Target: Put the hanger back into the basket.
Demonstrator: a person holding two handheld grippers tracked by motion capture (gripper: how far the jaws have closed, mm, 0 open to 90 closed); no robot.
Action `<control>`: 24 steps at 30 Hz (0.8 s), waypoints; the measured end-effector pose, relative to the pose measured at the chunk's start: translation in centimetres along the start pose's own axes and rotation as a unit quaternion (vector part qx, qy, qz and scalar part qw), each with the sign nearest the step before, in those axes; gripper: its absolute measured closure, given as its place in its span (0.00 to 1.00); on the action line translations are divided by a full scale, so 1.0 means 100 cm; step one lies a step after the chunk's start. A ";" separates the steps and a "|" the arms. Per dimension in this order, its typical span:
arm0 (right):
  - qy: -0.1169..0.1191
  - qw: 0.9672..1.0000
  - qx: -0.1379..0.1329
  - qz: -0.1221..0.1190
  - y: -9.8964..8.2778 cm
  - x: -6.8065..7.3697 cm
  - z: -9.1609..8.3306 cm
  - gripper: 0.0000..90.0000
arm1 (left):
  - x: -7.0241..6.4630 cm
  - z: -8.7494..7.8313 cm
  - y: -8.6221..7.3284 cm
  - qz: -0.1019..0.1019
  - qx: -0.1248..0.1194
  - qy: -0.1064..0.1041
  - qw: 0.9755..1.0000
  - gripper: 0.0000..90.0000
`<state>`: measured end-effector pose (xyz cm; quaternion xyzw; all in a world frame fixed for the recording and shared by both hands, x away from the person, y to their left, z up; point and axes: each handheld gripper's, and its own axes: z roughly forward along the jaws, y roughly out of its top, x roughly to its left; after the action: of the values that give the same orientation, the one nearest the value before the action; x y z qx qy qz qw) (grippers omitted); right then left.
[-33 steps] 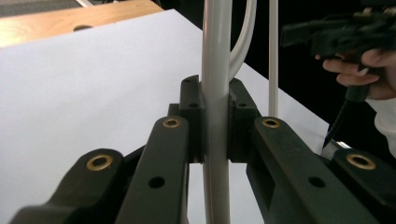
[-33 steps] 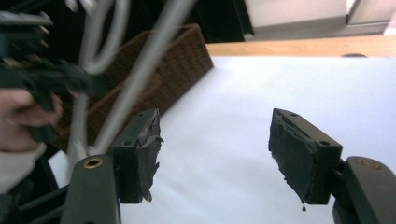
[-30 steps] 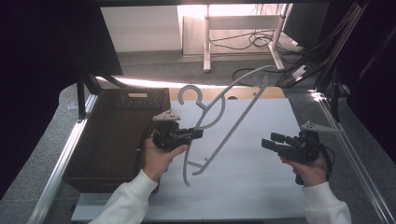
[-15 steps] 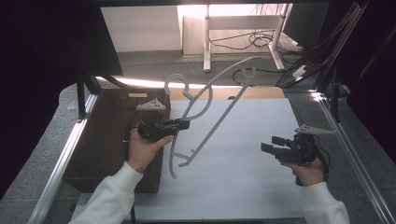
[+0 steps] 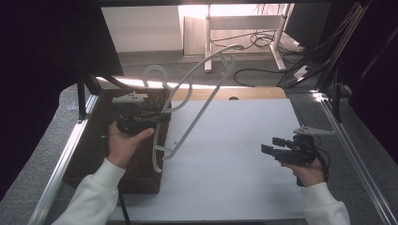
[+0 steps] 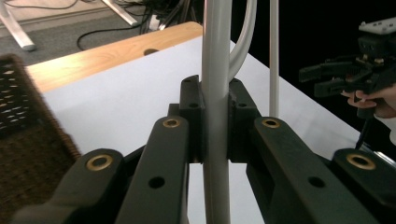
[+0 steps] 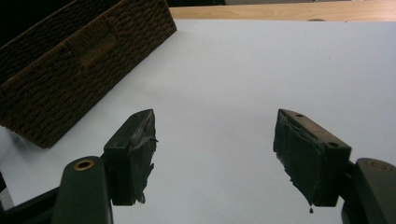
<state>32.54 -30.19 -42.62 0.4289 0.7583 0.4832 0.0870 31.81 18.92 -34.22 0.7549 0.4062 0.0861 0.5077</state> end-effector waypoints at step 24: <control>-0.004 1.000 0.026 0.004 -0.004 0.000 0.007 0.32 | 0.055 -0.054 -0.010 -0.028 -0.001 0.071 0.997 0.90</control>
<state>32.69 -29.73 -43.31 0.4356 0.7688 0.4619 0.0768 32.00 26.73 -34.03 0.7349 0.4618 0.1254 0.4806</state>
